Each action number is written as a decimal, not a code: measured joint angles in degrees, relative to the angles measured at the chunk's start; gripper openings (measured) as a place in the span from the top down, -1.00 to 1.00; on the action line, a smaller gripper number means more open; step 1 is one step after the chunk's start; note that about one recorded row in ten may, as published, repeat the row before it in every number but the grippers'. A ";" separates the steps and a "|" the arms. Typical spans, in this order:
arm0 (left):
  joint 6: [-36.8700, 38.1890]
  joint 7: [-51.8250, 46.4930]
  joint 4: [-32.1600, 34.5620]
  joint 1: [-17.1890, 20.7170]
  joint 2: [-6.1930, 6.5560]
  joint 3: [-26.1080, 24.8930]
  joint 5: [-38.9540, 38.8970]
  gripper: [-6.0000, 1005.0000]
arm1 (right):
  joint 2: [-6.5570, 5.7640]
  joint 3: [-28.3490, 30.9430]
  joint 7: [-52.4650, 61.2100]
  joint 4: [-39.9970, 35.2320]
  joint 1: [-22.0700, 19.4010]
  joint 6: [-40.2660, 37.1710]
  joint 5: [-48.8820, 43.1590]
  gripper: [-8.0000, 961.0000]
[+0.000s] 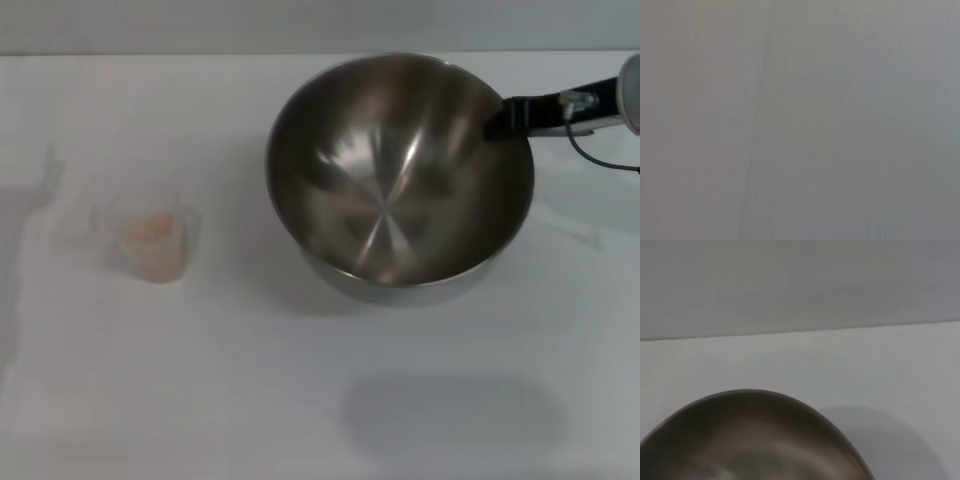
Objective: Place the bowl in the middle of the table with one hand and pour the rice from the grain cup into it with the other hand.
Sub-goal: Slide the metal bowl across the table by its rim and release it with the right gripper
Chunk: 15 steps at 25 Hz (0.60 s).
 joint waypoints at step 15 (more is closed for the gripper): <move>0.72 -0.05 0.00 0.44 0.00 0.25 0.01 -0.68 | -0.20 -2.95 -2.86 -13.54 6.70 -6.55 4.35 0.89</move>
